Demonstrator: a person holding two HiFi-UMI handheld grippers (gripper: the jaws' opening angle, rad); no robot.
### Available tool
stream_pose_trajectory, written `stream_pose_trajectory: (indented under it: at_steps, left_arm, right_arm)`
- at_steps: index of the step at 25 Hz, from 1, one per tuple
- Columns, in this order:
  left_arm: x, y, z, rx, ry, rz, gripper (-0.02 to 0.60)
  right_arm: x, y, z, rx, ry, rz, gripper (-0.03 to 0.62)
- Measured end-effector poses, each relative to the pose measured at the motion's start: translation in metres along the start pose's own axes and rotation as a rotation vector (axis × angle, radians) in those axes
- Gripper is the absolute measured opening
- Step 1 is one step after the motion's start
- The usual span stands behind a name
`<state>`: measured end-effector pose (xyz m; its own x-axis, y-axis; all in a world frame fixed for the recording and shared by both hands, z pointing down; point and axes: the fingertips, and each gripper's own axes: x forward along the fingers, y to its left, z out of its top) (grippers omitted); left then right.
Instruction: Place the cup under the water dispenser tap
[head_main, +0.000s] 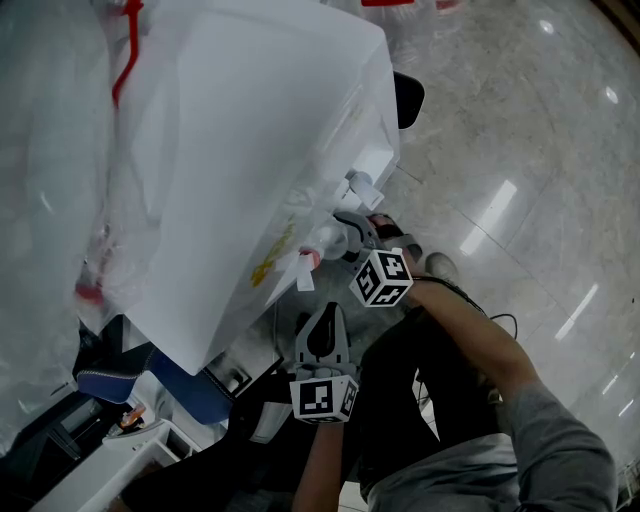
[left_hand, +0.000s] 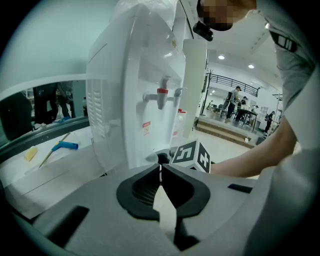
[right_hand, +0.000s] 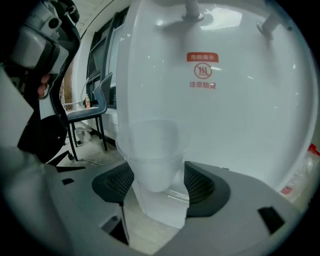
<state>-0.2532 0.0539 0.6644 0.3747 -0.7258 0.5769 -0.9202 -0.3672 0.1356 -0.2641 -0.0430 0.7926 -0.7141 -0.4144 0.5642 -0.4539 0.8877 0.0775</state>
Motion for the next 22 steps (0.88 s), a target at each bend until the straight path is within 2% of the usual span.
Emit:
stream_pose_trajectory:
  at_steps: [4,10,16,22]
  left_arm:
    - [0.001,-0.003,0.0,-0.006,-0.004,0.006,0.018]
    - [-0.001,-0.004,0.0,-0.011,-0.003,0.011,0.018]
    - [-0.007,-0.009,0.012,-0.032,0.002,0.012,0.018]
    - [-0.016,-0.02,0.039,-0.104,-0.025,0.026,0.018]
  right_arm:
    - [0.003,0.005,-0.007,-0.027,0.03,0.034,0.323]
    - [-0.005,0.009,-0.014,-0.036,0.046,0.029,0.328]
    - [-0.044,0.011,-0.015,0.024,0.064,0.004,0.328]
    - [-0.101,0.01,0.0,0.132,0.067,-0.029,0.324]
